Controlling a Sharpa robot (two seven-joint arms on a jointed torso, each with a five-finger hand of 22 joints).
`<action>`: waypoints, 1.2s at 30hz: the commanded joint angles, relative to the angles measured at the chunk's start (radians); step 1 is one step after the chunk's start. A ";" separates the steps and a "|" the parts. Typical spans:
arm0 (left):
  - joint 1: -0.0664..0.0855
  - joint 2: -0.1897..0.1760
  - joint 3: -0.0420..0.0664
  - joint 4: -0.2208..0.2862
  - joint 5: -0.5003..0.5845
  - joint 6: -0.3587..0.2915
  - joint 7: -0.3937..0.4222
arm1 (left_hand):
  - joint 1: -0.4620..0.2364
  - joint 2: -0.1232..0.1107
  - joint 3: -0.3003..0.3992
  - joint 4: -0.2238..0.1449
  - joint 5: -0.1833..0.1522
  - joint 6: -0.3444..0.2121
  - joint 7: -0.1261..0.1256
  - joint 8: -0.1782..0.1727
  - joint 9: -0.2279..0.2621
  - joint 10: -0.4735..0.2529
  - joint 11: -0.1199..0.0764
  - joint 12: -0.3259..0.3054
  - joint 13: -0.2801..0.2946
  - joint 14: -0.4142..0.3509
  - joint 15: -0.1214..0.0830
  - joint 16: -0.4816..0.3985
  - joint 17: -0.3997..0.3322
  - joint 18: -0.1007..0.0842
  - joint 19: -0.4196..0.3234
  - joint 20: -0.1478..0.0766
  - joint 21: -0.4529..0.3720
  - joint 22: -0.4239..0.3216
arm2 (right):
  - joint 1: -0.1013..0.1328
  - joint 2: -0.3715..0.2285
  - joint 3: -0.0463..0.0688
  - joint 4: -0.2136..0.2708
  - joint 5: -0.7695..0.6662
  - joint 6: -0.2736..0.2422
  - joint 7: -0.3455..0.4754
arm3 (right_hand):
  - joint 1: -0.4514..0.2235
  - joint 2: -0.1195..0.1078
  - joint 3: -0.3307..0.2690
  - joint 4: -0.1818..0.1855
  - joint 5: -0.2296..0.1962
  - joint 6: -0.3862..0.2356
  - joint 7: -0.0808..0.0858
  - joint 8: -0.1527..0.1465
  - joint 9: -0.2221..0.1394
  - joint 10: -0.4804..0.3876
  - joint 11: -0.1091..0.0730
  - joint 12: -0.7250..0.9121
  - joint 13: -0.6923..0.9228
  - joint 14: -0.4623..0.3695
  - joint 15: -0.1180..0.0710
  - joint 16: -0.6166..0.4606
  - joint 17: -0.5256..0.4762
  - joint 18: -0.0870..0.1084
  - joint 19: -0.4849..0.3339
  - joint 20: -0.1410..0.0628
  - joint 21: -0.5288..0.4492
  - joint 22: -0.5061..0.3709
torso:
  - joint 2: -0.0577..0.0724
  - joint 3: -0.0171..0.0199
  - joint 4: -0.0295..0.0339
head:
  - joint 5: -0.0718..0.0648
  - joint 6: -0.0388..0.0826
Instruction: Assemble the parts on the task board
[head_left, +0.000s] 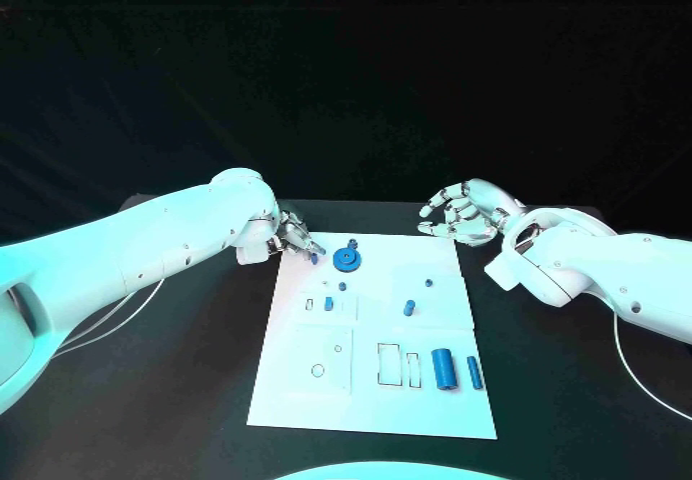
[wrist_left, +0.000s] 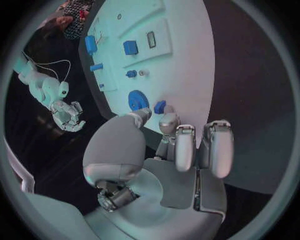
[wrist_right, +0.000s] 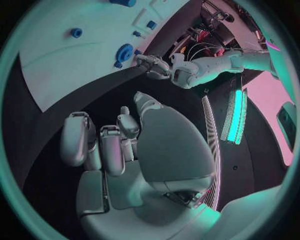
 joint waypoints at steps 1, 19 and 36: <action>0.000 0.002 0.000 0.000 0.031 0.014 0.015 | 0.022 0.006 -0.002 -0.003 0.004 0.010 0.000 -0.006 -0.003 -0.007 -0.002 0.001 0.000 0.096 0.007 0.003 0.232 -0.005 0.050 0.007 -0.002 0.162 | 0.000 0.001 0.000 0.002 -0.008 0.007 0.010 | -0.001 -0.011 0.006 0.002 0.002 -0.001 0.002 -0.005 -0.001 -0.007 -0.003 -0.003 -0.001 0.060 -0.004 -0.005 0.068 0.005 -0.006 0.000 -0.003 0.071 | -0.001 0.0002 0.0001 | -0.001 -0.001; 0.000 -0.001 -0.001 -0.007 0.077 0.010 0.022 | 0.192 0.058 0.127 -0.087 -0.015 0.006 -0.014 0.012 0.004 -0.014 -0.015 -0.005 -0.012 0.095 -0.003 0.001 0.229 -0.004 0.047 0.001 -0.006 0.159 | 0.000 0.000 0.000 0.003 -0.008 0.008 0.007 | -0.005 -0.012 0.013 0.002 0.002 0.000 0.002 -0.006 0.000 -0.003 -0.003 -0.002 0.003 0.061 -0.004 -0.004 0.070 0.005 -0.005 0.000 -0.003 0.072 | -0.001 -0.0005 0.0003 | -0.001 -0.004; 0.000 -0.065 -0.002 0.062 0.239 -0.025 0.016 | 0.135 0.013 0.393 -0.202 -0.006 -0.007 -0.014 0.073 0.060 0.008 -0.017 0.003 -0.008 0.092 -0.006 -0.004 0.222 -0.005 0.051 0.000 -0.005 0.165 | 0.000 -0.003 0.000 0.002 -0.008 0.009 0.007 | -0.005 -0.012 0.013 0.002 0.002 0.000 0.002 -0.006 0.000 -0.003 -0.003 -0.002 0.003 0.061 -0.004 -0.004 0.070 0.005 -0.005 0.000 -0.003 0.072 | -0.001 0.0001 0.0013 | -0.001 -0.004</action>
